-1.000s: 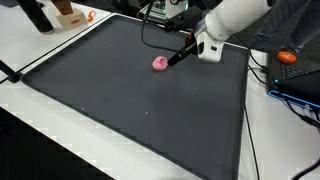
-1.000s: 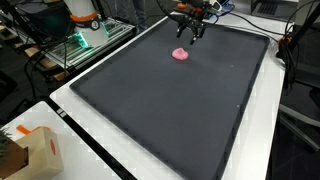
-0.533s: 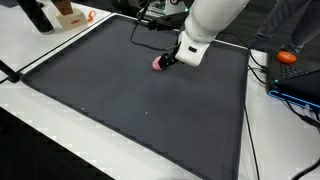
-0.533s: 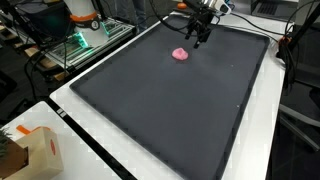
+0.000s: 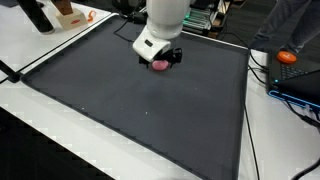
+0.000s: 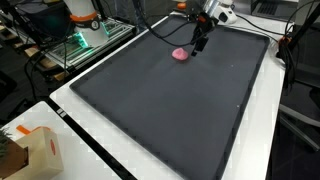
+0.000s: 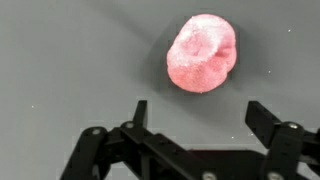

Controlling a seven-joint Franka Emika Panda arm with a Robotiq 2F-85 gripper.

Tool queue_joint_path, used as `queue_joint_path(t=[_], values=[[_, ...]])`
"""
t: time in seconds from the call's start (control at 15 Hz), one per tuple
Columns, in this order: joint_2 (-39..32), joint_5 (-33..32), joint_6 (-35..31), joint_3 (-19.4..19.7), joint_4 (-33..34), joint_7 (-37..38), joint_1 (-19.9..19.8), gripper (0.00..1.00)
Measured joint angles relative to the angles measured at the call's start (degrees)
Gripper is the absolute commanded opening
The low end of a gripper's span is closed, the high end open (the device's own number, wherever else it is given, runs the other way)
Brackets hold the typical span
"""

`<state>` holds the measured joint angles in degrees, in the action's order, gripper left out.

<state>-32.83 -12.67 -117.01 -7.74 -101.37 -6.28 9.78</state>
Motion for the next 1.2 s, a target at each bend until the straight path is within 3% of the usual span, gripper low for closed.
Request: queue_joint_path(t=[0.6, 1.2], values=[[1.66, 12.43, -1.81, 3.96, -1.44, 8.51, -6.56, 1.0], [7.12, 25.59, -8.73, 6.7, -11.63, 19.51, -9.91, 1.0]])
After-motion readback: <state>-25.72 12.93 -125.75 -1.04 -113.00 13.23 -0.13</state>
